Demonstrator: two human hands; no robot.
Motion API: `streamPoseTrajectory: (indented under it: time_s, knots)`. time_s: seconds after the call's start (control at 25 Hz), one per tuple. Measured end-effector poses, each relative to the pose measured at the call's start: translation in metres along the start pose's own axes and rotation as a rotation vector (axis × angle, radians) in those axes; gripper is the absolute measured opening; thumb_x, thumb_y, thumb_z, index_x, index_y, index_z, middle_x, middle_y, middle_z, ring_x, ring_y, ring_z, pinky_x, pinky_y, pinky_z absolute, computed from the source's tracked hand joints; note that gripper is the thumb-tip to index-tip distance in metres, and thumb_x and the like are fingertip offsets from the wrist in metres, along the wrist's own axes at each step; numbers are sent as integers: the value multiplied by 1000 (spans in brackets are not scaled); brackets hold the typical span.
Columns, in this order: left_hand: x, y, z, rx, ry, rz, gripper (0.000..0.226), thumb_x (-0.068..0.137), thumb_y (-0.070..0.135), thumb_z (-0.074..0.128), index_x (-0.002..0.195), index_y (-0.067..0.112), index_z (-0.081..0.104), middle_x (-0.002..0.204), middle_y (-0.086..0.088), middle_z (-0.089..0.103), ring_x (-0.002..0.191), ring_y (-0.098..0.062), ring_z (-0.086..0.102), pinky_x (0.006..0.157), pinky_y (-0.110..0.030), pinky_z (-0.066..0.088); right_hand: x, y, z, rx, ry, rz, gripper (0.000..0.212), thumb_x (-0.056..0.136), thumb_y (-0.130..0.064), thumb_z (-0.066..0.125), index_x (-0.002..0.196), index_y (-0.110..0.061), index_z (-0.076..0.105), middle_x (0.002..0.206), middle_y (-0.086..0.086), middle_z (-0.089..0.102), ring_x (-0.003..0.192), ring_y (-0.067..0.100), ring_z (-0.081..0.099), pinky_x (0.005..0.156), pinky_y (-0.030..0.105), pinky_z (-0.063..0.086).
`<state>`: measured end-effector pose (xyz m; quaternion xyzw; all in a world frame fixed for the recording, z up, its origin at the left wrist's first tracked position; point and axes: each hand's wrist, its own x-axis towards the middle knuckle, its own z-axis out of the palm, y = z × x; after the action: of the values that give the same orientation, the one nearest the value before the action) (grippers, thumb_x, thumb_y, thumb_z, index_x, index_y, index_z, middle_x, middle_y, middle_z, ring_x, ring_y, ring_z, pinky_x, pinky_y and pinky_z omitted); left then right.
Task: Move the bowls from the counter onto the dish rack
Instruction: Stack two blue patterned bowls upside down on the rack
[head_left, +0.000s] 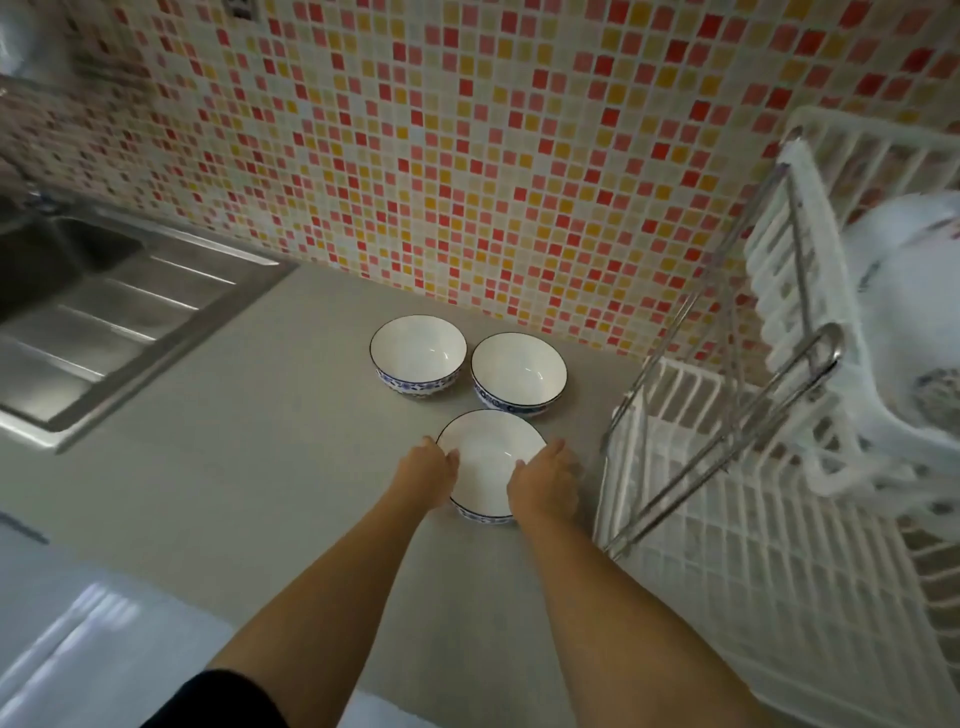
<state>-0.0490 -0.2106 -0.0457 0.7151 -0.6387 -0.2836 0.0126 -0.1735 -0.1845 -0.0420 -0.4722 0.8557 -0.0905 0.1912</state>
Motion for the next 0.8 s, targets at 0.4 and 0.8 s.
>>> streamPoseTrajectory:
  time_s: [0.4,0.8]
  knots:
    - [-15,-7,-24,-174,25,-25,52,91,-4,40,140,-8,24,123,-28,56,103,-39,65,84,-41,58,-20,-26,-11,-14,67,37,37,100,0,23,133,3,39,134,17,51,120,31,56,94,39,46]
    - [-138,14,-185,-452,393,291,35,97,4,34,131,-2,36,122,-24,55,108,-39,55,81,-43,45,-141,-84,-166,312,419,-290,45,96,1,38,139,-1,29,138,19,41,118,35,50,93,41,44]
